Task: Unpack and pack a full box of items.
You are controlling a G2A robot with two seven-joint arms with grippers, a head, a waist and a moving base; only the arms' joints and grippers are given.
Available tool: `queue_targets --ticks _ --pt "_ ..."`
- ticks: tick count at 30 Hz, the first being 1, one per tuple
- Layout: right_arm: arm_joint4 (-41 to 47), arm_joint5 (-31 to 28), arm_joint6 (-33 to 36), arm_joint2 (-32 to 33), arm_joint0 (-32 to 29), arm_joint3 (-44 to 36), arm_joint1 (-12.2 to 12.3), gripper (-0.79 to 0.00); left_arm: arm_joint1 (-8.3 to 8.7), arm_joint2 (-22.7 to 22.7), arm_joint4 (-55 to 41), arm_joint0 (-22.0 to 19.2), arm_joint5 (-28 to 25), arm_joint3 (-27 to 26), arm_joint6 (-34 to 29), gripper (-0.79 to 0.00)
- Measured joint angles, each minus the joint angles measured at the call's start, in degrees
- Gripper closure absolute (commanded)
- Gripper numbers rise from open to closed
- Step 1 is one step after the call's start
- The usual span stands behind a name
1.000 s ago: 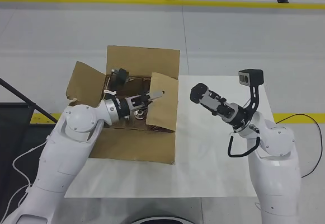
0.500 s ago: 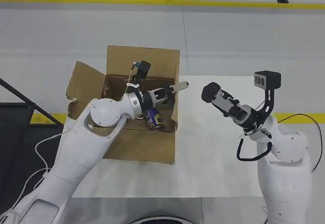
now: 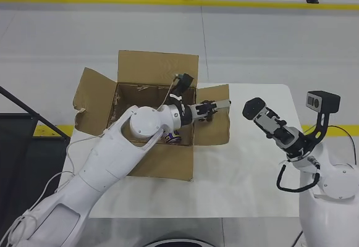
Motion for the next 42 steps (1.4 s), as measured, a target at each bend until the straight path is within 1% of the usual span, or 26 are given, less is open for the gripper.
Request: queue_targets --ticks 5,10,15,19,22,25,28,31,34,38,42 --pt "0.07 0.02 -0.37 -0.77 0.45 0.73 0.45 -0.785 -0.44 0.88 1.12 -0.73 1.26 0.41 -2.08 -0.785" --pt "-0.16 0.53 0.01 -2.05 1.62 1.93 0.86 -0.785 -0.46 0.46 1.80 -0.32 1.48 0.58 -3.53 -0.785" --pt "-0.40 1.08 -0.16 -2.67 2.13 2.19 1.06 -0.785 -0.25 -1.32 1.77 0.70 1.17 -0.84 -3.15 -0.785" --pt "-0.39 1.06 -0.15 -2.65 2.11 2.18 1.05 -0.785 0.38 -4.28 2.66 1.76 0.95 -4.21 -2.21 -0.785" --pt "-0.39 1.06 -0.15 -2.65 2.11 2.18 1.05 -0.785 1.30 -8.03 3.78 3.35 1.40 -8.07 -1.47 -0.785" --pt "-1.20 1.51 -0.55 -3.60 2.32 1.28 1.11 -0.785 2.43 -12.70 4.95 5.93 2.57 -12.69 -1.08 -0.785" --pt "-3.16 2.88 0.18 -5.77 4.80 0.84 1.32 -0.785 3.64 -17.78 6.87 9.26 4.23 -17.85 -0.97 -0.785" --pt "-5.87 5.10 2.44 -8.82 9.06 1.72 1.51 -0.785 4.82 -23.15 8.82 12.98 6.19 -23.19 -1.43 -0.785" --pt "-8.91 7.73 5.88 -13.15 14.63 4.09 1.58 -0.785 5.91 -28.85 10.60 16.85 8.04 -28.39 -2.24 -0.785" --pt "-12.85 11.50 10.60 -21.08 23.87 10.18 1.15 -0.785 7.27 -37.13 13.49 23.18 9.98 -35.41 -3.08 -0.785" --pt "-15.52 14.15 12.82 -28.49 32.10 17.51 0.25 -0.785 8.14 -45.22 13.55 29.92 11.09 -40.61 -3.34 -0.785"
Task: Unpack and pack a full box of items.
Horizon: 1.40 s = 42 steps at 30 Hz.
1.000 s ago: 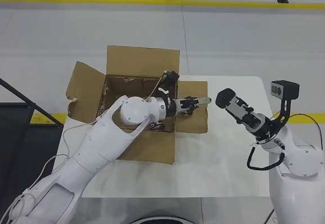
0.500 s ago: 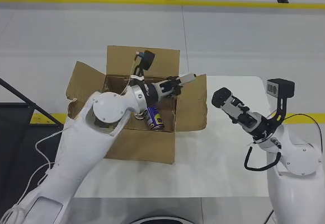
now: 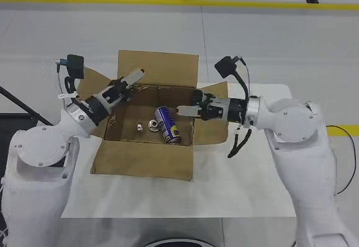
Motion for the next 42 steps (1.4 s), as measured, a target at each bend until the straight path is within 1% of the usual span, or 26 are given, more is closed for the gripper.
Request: queue_targets --ticks 4,8,11,14,28,31,34,36,40,42 --pt "-3.33 2.59 0.76 -7.18 6.57 6.76 -1.22 -0.785 0.52 -7.97 -1.05 6.81 -0.03 -3.29 0.25 -0.785" --pt "-3.06 4.17 0.67 -13.24 11.46 12.38 -2.75 -0.785 0.64 -15.41 -3.60 14.17 -0.67 -5.13 1.45 -0.785" --pt "-1.96 4.83 -0.50 -16.04 13.66 14.54 -3.73 -0.785 0.54 -19.74 -5.98 18.78 -1.38 -5.58 2.72 -0.785" --pt "-1.59 5.54 -1.34 -17.16 14.73 15.25 -4.19 -0.785 0.47 -21.79 -6.95 22.12 -2.42 -6.04 3.04 -0.785" --pt "-1.66 5.52 -1.31 -17.12 14.67 15.19 -4.17 -0.785 0.45 -21.70 -7.06 22.31 -2.47 -5.93 3.11 -0.785" --pt "-4.60 6.34 -1.96 -19.43 14.33 14.32 -4.49 -0.785 0.38 -21.22 -8.57 22.22 -2.78 -4.56 4.66 -0.785" --pt "-8.08 8.56 -1.82 -23.79 16.06 15.02 -5.63 -0.785 0.40 -21.51 -9.46 21.78 -2.76 -3.36 6.28 -0.785" --pt "-9.30 9.79 -1.83 -27.08 17.65 17.52 -6.79 -0.785 0.41 -22.02 -10.37 21.68 -2.59 -2.76 7.29 -0.785" --pt "-12.02 15.50 -0.80 -33.68 21.22 25.68 -9.75 -0.785 0.36 -22.61 -11.94 22.03 -2.03 -2.31 8.87 -0.785" --pt "-10.28 15.68 -2.30 -35.68 22.37 30.29 -11.49 -0.785 0.36 -22.61 -11.96 22.05 -1.99 -2.32 8.89 -0.785"
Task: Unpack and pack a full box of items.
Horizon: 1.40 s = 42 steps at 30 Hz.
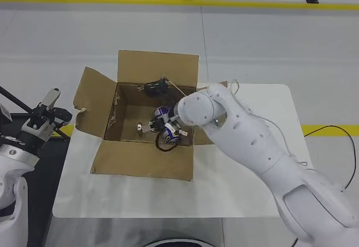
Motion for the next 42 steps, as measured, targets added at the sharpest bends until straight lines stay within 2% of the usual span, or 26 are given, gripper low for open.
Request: queue_targets --ticks 7,14,27,35,37,38,42 --pt "1.47 -1.05 -2.65 -5.06 3.11 12.33 -5.11 -0.785 0.00 0.02 0.05 -0.01 -0.02 -0.01 -0.04 -0.785" --pt "-4.26 0.25 -5.62 -10.28 5.07 19.45 -9.87 -0.785 0.00 0.02 0.05 -0.01 -0.02 -0.01 -0.04 -0.785" --pt "-8.75 1.69 -4.19 -13.48 6.13 30.93 -16.13 -0.776 0.00 0.02 0.05 -0.01 -0.02 -0.01 -0.04 -0.785" --pt "-10.94 1.34 -3.52 -14.26 6.19 36.45 -19.12 -0.576 0.00 0.02 0.05 -0.01 -0.02 -0.01 -0.04 -0.785" --pt "-11.45 1.23 -3.47 -14.37 6.20 37.60 -19.69 -0.459 0.00 0.02 0.05 -0.01 -0.02 -0.01 -0.04 -0.785" --pt "-11.63 1.10 -3.47 -14.36 6.21 38.28 -20.06 -0.354 0.00 0.02 0.05 -0.01 -0.02 -0.01 -0.04 -0.785" --pt "-11.71 0.35 -3.93 -13.94 6.42 40.37 -21.07 -0.099 0.00 0.02 0.05 -0.01 -0.02 -0.01 -0.04 -0.785"
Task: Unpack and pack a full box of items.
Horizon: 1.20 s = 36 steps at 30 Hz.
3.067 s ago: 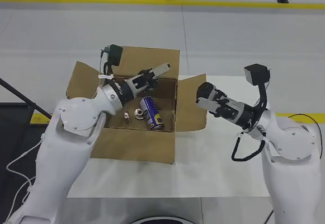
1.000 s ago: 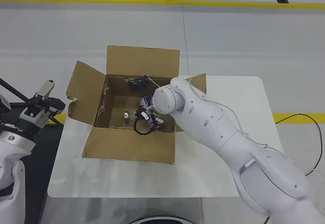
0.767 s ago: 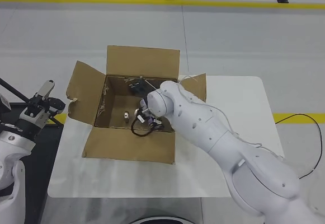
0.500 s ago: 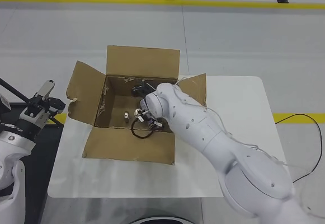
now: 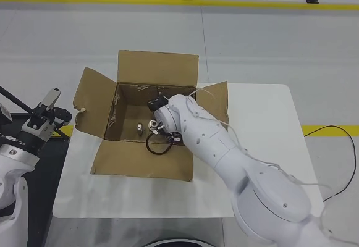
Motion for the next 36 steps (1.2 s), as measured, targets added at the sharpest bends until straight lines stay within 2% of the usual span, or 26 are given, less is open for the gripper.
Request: queue_targets --ticks 2,3,12,19,28,31,36 --pt "0.13 -0.49 -0.56 0.40 0.27 0.92 -0.42 -0.015 0.00 0.00 0.00 0.00 0.00 0.00 0.00 -0.785" --pt "0.30 -0.74 -0.90 0.65 0.45 1.25 -0.57 0.000 0.00 0.00 0.00 0.00 0.00 0.00 0.00 -0.785" --pt "3.17 -4.98 -3.71 4.27 3.72 2.02 -0.89 0.000 0.00 0.00 0.00 0.00 0.00 0.00 0.00 -0.785" --pt "5.70 -8.32 -3.84 8.01 7.07 -0.74 0.36 0.000 0.00 0.00 0.00 0.00 0.00 0.00 0.00 -0.785" --pt "8.58 -12.89 -0.19 14.55 8.71 -8.30 4.64 0.000 0.00 0.00 0.00 0.00 0.00 0.00 0.00 -0.785" --pt "7.43 -11.81 0.54 17.11 8.14 -12.86 6.88 0.000 0.00 0.00 0.00 0.00 0.00 0.00 0.00 -0.785" --pt "1.18 -5.62 4.57 22.79 5.09 -24.71 12.10 0.000 0.00 0.00 0.00 0.00 0.00 0.00 0.00 -0.785"
